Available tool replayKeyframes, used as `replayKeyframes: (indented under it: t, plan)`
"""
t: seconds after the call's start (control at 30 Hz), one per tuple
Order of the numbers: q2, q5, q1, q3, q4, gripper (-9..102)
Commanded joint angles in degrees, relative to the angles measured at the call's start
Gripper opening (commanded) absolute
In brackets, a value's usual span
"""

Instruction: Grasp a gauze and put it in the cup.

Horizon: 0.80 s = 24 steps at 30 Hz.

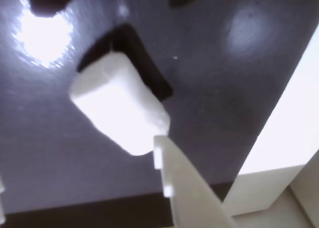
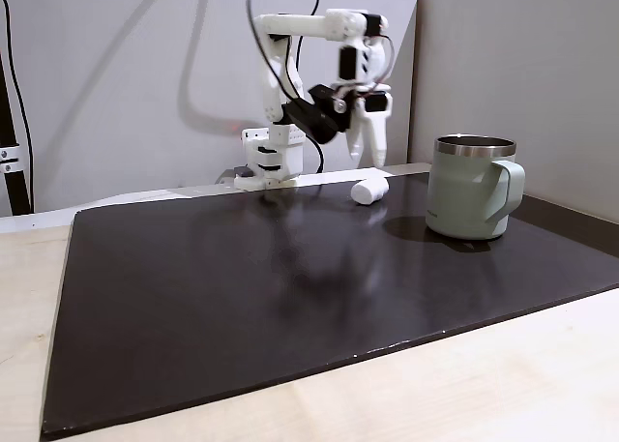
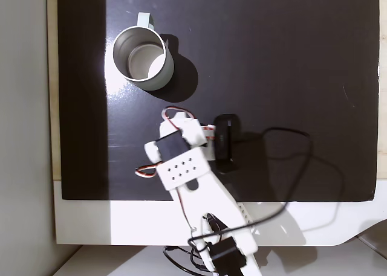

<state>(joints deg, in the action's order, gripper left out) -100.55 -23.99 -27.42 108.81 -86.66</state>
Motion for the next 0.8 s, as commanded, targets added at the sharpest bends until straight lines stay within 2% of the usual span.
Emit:
replayKeyframes:
  t: [0.0,0.77]
  plan:
    - [2.3,-0.2,-1.8,-2.9,0.8,34]
    - [13.4,-2.9,-9.8,4.2,11.4,31]
